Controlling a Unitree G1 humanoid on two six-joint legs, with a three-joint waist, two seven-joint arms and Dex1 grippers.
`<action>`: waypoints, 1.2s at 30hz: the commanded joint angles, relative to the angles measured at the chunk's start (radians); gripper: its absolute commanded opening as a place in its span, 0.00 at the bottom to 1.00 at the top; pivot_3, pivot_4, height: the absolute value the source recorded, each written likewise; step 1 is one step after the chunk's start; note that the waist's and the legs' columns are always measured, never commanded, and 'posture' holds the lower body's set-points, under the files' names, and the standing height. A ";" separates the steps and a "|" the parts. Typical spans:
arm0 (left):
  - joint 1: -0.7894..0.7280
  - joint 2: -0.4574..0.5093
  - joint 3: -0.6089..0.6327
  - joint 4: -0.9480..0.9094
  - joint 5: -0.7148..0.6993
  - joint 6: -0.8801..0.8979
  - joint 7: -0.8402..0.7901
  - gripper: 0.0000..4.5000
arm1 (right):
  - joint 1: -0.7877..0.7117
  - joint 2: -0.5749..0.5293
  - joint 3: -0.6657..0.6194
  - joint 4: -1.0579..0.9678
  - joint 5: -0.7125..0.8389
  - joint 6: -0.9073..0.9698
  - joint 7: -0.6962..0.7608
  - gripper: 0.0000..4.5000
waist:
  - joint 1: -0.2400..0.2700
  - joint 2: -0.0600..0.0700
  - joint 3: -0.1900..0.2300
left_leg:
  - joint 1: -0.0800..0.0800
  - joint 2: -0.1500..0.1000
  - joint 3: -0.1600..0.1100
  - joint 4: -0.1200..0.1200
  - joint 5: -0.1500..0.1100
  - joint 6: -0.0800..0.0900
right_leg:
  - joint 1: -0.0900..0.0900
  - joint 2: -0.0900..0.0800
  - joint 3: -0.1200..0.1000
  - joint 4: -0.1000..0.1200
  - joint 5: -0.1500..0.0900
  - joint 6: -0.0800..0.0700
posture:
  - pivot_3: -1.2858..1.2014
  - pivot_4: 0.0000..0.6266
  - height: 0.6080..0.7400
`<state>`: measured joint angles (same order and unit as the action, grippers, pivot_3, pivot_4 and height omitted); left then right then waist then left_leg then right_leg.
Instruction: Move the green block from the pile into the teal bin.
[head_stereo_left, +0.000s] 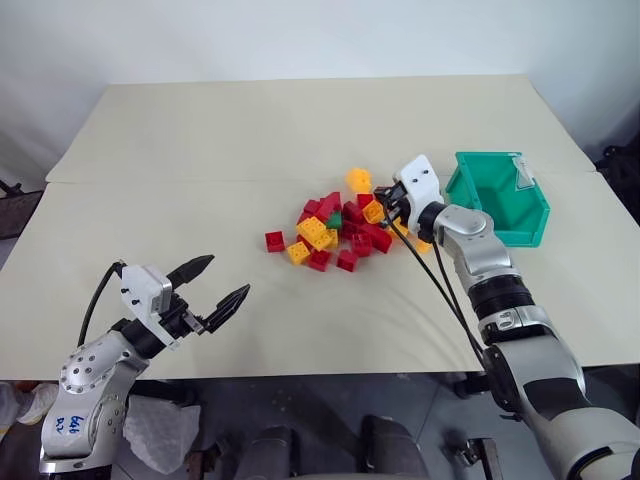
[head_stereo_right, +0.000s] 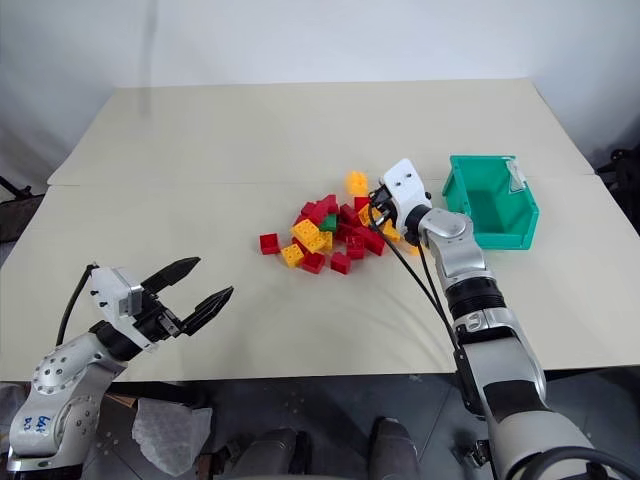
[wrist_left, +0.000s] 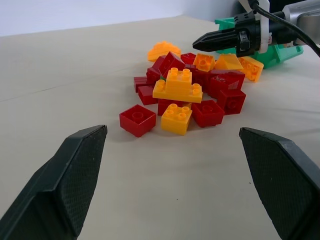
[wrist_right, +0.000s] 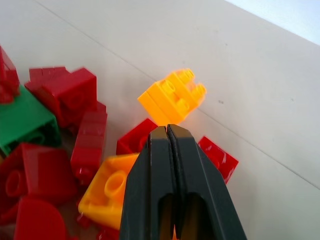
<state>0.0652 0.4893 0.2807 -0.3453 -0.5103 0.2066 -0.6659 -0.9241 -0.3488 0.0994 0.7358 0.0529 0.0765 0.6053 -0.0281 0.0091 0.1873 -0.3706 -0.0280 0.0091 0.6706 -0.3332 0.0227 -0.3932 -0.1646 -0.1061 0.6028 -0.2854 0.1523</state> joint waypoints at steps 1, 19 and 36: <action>-0.014 0.005 0.004 -0.015 -0.002 -0.018 -0.002 1.00 | 0.040 0.003 0.024 -0.077 -0.016 0.020 0.042 0.01 | 0.000 0.000 0.000 | 0.000 0.000 0.000 0.000 0.000 0.000 | 0.000 0.000 0.000 0.000 0.000 0.000 | 0.52 0.24 1.00; -0.002 -0.002 0.005 -0.012 -0.004 -0.017 0.000 1.00 | 0.142 0.104 0.139 -0.418 -0.034 0.089 0.151 0.01 | 0.003 0.000 0.000 | 0.000 0.001 -0.001 0.000 -0.001 -0.001 | -0.001 0.001 0.000 0.001 0.000 0.000 | 0.52 0.24 1.00; -0.006 -0.005 0.014 0.000 -0.003 -0.026 0.006 1.00 | -0.016 0.077 0.101 -0.255 -0.011 0.242 0.188 0.98 | 0.000 0.000 0.000 | 0.000 0.001 -0.001 0.000 -0.001 -0.001 | -0.001 0.001 0.000 0.001 0.000 0.000 | 0.52 0.24 1.00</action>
<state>0.0627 0.4846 0.2767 -0.3383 -0.5087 0.2034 -0.6616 -0.9089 -0.2649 0.2212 0.4645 0.0382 0.2994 0.7890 -0.0285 0.0092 0.1874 -0.3703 -0.0271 0.0083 0.6702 -0.3340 0.0213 -0.3944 -0.1638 -0.1059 0.6040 -0.2854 0.1522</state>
